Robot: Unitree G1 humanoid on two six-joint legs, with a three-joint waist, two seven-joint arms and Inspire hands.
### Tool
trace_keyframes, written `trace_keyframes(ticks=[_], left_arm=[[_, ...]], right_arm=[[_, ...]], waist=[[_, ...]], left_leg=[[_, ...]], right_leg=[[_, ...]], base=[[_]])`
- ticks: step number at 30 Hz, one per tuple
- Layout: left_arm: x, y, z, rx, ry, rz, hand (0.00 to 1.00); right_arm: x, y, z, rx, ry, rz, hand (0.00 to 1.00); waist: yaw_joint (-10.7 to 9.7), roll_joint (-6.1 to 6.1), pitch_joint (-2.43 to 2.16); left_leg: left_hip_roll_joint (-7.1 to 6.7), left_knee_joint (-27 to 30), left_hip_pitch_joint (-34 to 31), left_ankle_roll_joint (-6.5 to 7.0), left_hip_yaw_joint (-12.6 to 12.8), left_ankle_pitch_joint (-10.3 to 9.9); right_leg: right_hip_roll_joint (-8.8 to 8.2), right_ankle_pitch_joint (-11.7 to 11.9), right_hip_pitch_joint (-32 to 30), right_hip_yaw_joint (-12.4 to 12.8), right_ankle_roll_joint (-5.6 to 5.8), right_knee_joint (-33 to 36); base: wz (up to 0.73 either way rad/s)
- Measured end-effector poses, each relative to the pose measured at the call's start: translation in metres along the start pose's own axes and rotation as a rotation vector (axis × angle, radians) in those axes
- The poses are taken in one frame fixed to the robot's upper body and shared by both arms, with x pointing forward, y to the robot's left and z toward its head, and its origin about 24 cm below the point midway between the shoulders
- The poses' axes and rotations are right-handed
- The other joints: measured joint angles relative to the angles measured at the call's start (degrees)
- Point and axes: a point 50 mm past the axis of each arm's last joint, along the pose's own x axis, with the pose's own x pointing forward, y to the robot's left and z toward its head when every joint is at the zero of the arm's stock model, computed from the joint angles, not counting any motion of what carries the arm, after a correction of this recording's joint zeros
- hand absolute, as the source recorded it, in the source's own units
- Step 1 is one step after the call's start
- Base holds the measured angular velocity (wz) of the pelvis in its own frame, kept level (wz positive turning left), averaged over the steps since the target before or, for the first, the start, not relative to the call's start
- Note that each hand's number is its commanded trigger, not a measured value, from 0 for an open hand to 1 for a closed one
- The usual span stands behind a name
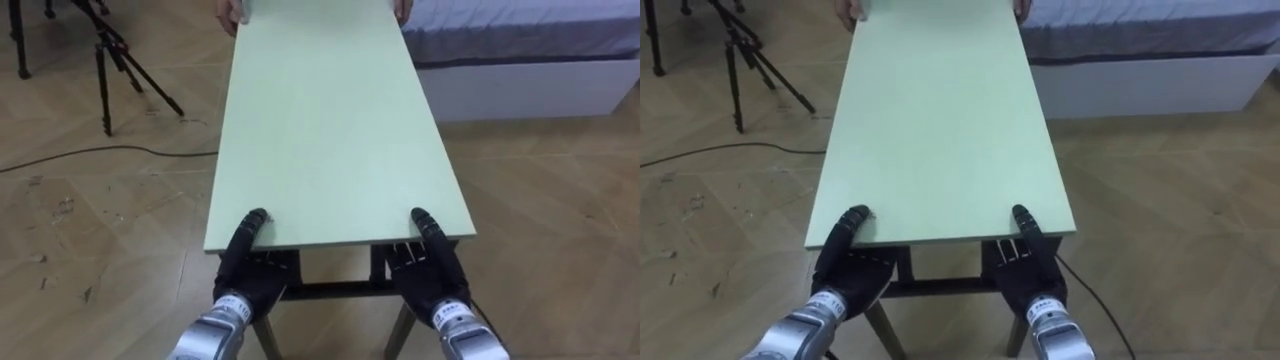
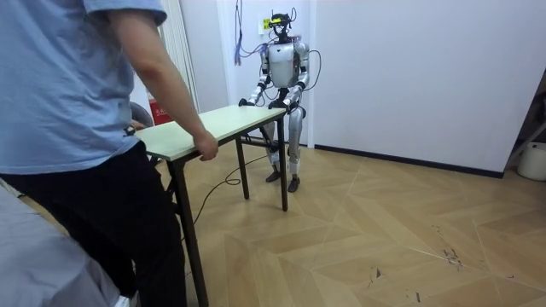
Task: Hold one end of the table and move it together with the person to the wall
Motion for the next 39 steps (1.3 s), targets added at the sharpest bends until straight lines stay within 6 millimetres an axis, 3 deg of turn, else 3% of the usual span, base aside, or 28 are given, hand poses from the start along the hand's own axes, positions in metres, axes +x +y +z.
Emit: trace_keyframes(ticks=[16,21,31,39], left_arm=[[-0.006,0.012,-0.002,0.038,-0.019,-0.044,1.00],[-0.011,0.021,-0.001,0.056,-0.022,-0.043,1.00],[-0.019,0.030,0.007,0.117,-0.046,-0.064,1.00],[-0.018,0.020,0.010,0.155,-0.065,-0.092,1.00]], right_arm=[[-0.004,-0.007,-0.005,0.003,0.011,0.042,1.00],[-0.011,-0.015,-0.004,0.007,0.027,0.038,1.00],[-0.014,-0.018,-0.009,0.011,0.073,0.044,1.00],[-0.013,-0.006,-0.008,-0.004,0.077,0.080,1.00]], waist=[[-0.2,0.03,-0.04],[0.1,-0.35,-0.97],[0.2,-0.63,-0.82],[0.1,-0.15,-0.57]], left_leg=[[-0.28,-1.2,0.6,-0.08,-0.1,0.1],[-0.15,-1.0,1.3,-0.21,-0.3,0.1],[-0.11,-0.8,1.3,-0.19,0.2,0.1],[0.15,1.2,-2.1,-0.10,0.8,0.1]], right_leg=[[0.03,0.0,0.4,-1.1,0.00,-0.1],[-0.06,0.0,0.7,-1.7,0.00,0.2],[-0.12,0.0,0.7,-1.3,0.00,0.0],[-0.03,0.0,-1.8,-0.3,0.00,0.1]], base=[[0.01],[0.03],[-0.01],[-0.02]])
